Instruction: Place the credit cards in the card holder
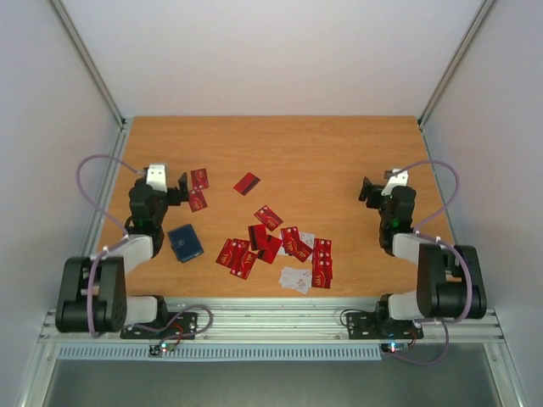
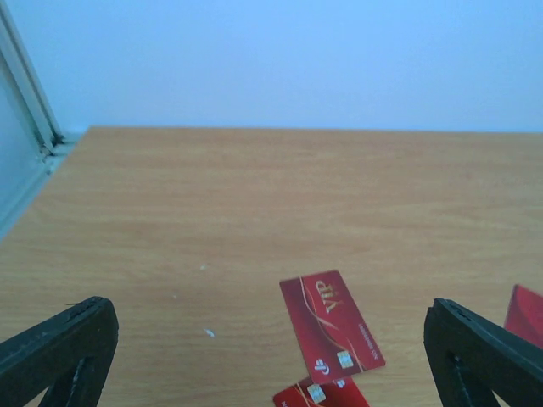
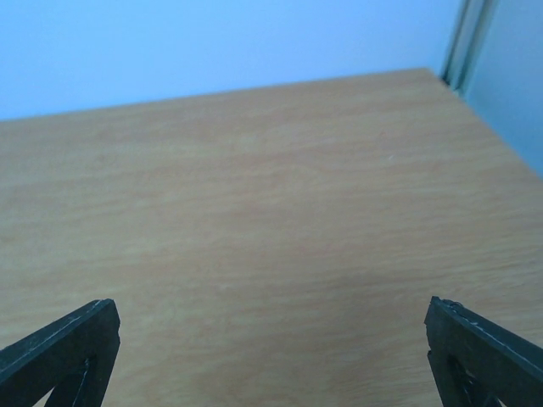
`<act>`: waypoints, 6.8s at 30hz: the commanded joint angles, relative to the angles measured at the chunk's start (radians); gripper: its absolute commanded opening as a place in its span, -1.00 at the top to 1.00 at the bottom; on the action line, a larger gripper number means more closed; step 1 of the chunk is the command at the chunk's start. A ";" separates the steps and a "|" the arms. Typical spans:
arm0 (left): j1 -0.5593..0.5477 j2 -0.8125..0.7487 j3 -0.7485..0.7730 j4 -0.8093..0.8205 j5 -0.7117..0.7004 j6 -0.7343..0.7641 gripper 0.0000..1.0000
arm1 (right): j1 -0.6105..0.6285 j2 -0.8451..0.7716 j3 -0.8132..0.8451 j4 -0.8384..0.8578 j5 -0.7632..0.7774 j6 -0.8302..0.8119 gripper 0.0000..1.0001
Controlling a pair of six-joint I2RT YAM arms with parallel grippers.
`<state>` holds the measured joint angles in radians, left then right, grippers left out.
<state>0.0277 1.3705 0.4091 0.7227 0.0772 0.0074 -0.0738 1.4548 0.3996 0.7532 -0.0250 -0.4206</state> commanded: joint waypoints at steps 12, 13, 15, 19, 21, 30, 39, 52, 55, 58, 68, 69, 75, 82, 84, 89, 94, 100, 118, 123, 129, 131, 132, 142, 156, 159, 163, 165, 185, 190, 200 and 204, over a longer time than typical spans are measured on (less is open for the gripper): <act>0.000 -0.431 0.343 -1.015 0.025 -0.295 -0.99 | -0.005 -0.254 0.572 -1.036 0.149 0.290 -0.97; 0.000 -0.450 0.355 -1.062 0.045 -0.320 -0.99 | -0.008 -0.229 0.636 -1.134 0.153 0.307 -0.97; 0.000 -0.485 0.376 -1.147 0.081 -0.322 -0.99 | -0.009 -0.179 0.760 -1.283 0.132 0.286 -0.97; 0.000 -0.516 0.403 -1.321 0.069 -0.422 -0.99 | -0.009 -0.135 0.899 -1.455 0.004 0.287 -0.97; 0.000 -0.494 0.445 -1.437 0.065 -0.460 -0.99 | -0.009 -0.145 0.917 -1.493 -0.036 0.319 -0.97; 0.000 -0.457 0.522 -1.841 0.047 -0.461 -0.99 | -0.009 -0.120 1.044 -1.797 -0.147 0.374 -0.97; 0.014 -0.307 0.506 -1.878 0.188 -0.464 -0.70 | 0.020 -0.116 0.990 -1.894 -0.304 0.410 -0.97; 0.118 -0.075 0.421 -1.695 0.173 -0.552 -0.18 | 0.279 -0.222 0.805 -1.861 -0.359 0.500 -0.93; 0.126 -0.034 0.404 -1.611 0.194 -0.556 -0.17 | 0.289 -0.225 0.793 -1.873 -0.373 0.482 -0.93; 0.130 0.000 0.387 -1.539 0.207 -0.538 -0.18 | 0.289 -0.228 0.807 -1.898 -0.366 0.449 -0.93; 0.133 0.120 0.372 -1.422 0.220 -0.473 -0.10 | 0.290 -0.224 0.808 -1.901 -0.357 0.410 -0.93; 0.133 0.127 0.375 -1.418 0.217 -0.467 -0.05 | 0.290 -0.223 0.804 -1.896 -0.359 0.413 -0.93; 0.133 0.167 0.362 -1.371 0.239 -0.423 0.23 | 0.290 -0.209 0.792 -1.894 -0.347 0.403 -0.93; 0.133 0.144 0.332 -1.317 0.303 -0.393 0.53 | 0.290 -0.201 0.779 -1.894 -0.329 0.388 -0.92; 0.133 0.122 0.328 -1.310 0.314 -0.389 0.61 | 0.290 -0.206 0.776 -1.893 -0.332 0.392 -0.92; 0.131 0.087 0.326 -1.301 0.343 -0.378 0.84 | 0.309 -0.220 0.774 -1.884 -0.339 0.403 -0.92; 0.126 0.047 0.325 -1.304 0.365 -0.374 1.00 | 0.343 -0.213 0.779 -1.871 -0.337 0.408 -0.91; 0.123 -0.031 0.335 -1.331 0.395 -0.366 1.00 | 0.388 -0.206 0.780 -1.841 -0.357 0.412 -0.91; -0.130 -0.243 0.488 -1.266 0.688 -0.557 0.99 | 0.428 -0.278 0.695 -1.549 -0.806 0.473 -0.90; -0.219 -0.247 0.569 -1.203 0.780 -0.644 0.99 | 0.429 -0.286 0.636 -1.382 -0.943 0.585 -0.89; -0.309 -0.248 0.605 -1.035 0.860 -0.803 1.00 | 0.429 -0.304 0.622 -1.230 -1.006 0.702 -0.79; -0.333 -0.249 0.593 -0.923 0.879 -0.902 1.00 | 0.430 -0.309 0.618 -1.170 -1.033 0.743 -0.74; -0.346 -0.249 0.591 -0.884 0.883 -0.946 1.00 | 0.430 -0.311 0.616 -1.142 -1.043 0.762 -0.71; -0.477 -0.213 0.643 -0.686 0.892 -1.143 0.99 | 0.456 -0.301 0.648 -1.036 -1.110 0.836 -0.53; -0.554 -0.196 0.684 -0.810 0.838 -1.089 0.88 | 0.465 -0.327 0.662 -0.911 -1.166 0.950 0.93; -0.554 -0.201 0.746 -1.005 0.766 -0.979 0.07 | 0.465 -0.349 0.672 -0.970 -1.141 0.930 0.98; -0.555 -0.202 0.849 -1.286 0.628 -0.802 -0.52 | 0.465 -0.364 0.743 -1.232 -1.051 0.793 0.98; -0.555 -0.213 0.883 -1.387 0.537 -0.740 -0.61 | 0.464 -0.361 0.787 -1.363 -0.995 0.711 0.98; -0.985 -0.005 1.210 -1.712 -0.071 -0.543 -0.01 | 0.602 -0.197 1.107 -1.932 -0.533 0.506 0.98; -1.031 0.057 1.229 -1.684 -0.069 -0.538 -0.02 | 0.617 -0.197 1.111 -1.926 -0.539 0.522 0.98; -1.058 0.079 1.221 -1.639 -0.029 -0.545 -0.07 | 0.617 -0.205 1.110 -1.874 -0.613 0.579 0.97; -1.061 0.080 1.214 -1.637 -0.049 -0.544 -0.06 | 0.616 -0.208 1.108 -1.857 -0.640 0.595 0.98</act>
<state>-1.0245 1.4410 1.6081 -0.9676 0.0437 -0.5457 0.5343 1.2575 1.4822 -1.1397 -0.6170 0.1410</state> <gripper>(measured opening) 0.534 0.083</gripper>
